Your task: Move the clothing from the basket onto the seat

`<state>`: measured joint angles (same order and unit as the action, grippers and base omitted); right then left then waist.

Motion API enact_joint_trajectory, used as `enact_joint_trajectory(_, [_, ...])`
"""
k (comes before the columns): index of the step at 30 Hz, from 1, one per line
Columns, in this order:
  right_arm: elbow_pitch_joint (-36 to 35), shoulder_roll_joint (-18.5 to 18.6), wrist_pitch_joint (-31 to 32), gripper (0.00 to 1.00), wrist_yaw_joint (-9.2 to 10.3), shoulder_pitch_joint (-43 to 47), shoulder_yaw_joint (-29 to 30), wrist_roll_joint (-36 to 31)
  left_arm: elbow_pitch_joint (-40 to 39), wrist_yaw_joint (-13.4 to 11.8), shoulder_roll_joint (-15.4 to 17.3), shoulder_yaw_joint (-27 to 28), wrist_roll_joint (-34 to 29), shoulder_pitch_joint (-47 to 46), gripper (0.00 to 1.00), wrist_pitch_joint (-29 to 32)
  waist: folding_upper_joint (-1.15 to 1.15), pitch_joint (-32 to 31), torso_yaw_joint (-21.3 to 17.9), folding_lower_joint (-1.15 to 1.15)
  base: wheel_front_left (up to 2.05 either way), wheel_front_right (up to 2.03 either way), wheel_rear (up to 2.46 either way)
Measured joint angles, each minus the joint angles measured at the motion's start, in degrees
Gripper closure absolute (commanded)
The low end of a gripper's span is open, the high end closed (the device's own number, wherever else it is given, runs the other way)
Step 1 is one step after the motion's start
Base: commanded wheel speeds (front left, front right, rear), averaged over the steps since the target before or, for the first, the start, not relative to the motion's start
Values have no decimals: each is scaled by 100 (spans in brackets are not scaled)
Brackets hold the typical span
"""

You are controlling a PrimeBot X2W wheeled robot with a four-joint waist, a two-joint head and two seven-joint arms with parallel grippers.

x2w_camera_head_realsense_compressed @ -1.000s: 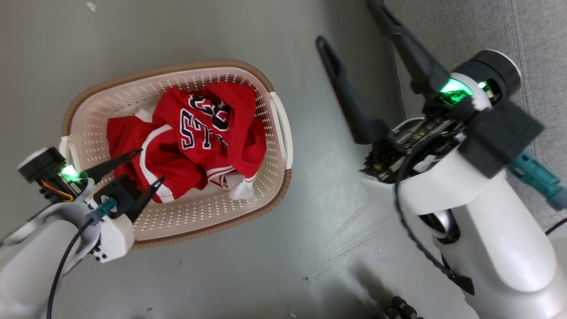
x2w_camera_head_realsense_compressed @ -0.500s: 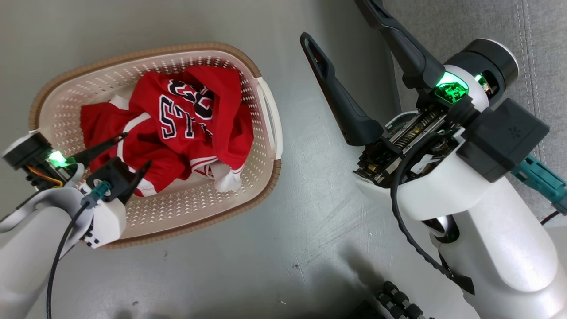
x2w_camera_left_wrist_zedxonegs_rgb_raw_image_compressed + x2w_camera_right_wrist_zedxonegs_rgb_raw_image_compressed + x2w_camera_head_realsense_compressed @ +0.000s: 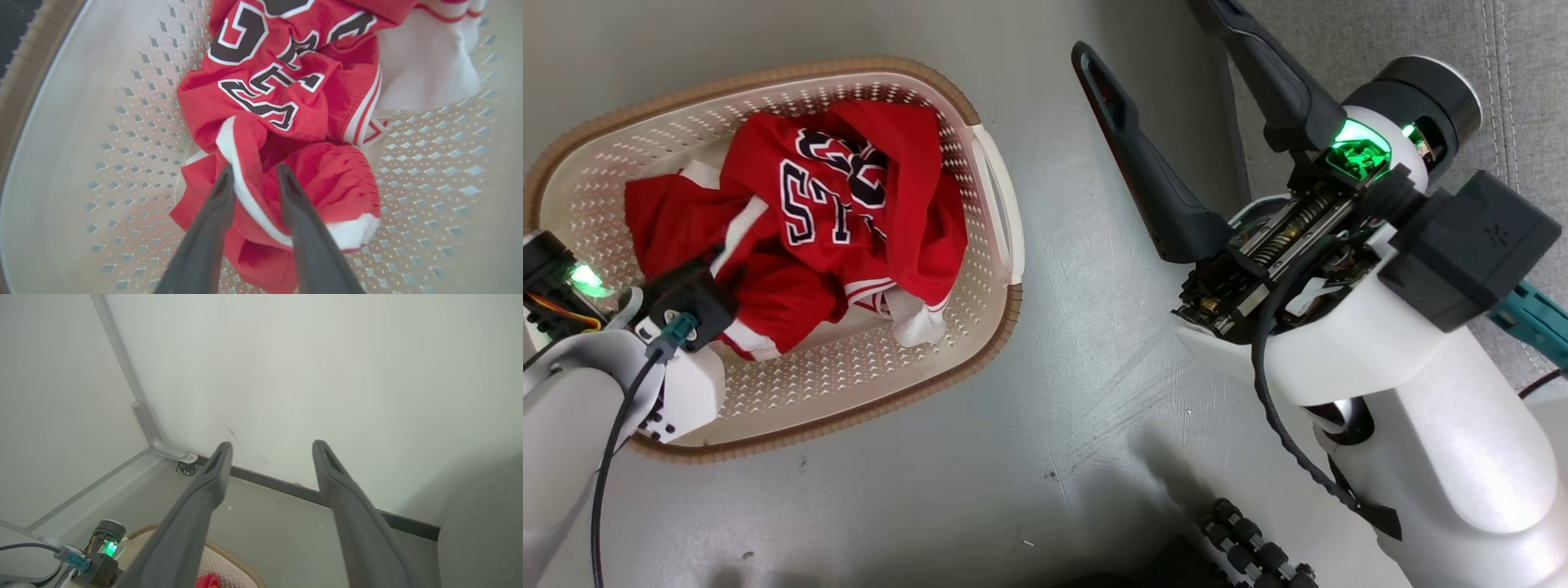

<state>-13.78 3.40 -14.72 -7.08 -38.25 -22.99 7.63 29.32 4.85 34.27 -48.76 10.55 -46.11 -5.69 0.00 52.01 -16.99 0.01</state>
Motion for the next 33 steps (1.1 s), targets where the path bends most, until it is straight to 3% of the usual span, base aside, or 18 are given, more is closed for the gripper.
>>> enact_joint_trajectory(10, [2,0,0,0,0,-105,-4,7,31,-18,-36,209,265,-41,100,8,0,87,-74,-1,0,0,0])
enact_joint_trajectory(22, [109,0,0,0,0,-220,83,-64,-76,-9,-166,815,1339,214,100,-187,0,-9,-10,0,0,0,0])
enact_joint_trajectory(29, [309,0,-2,0,0,-220,77,-342,-286,88,-218,1279,2204,618,100,-656,0,-107,66,0,0,0,0])
enact_joint_trajectory(33, [416,0,-5,0,0,-219,111,-433,-433,94,-179,1359,2317,801,100,-758,0,-181,112,-1,0,0,0])
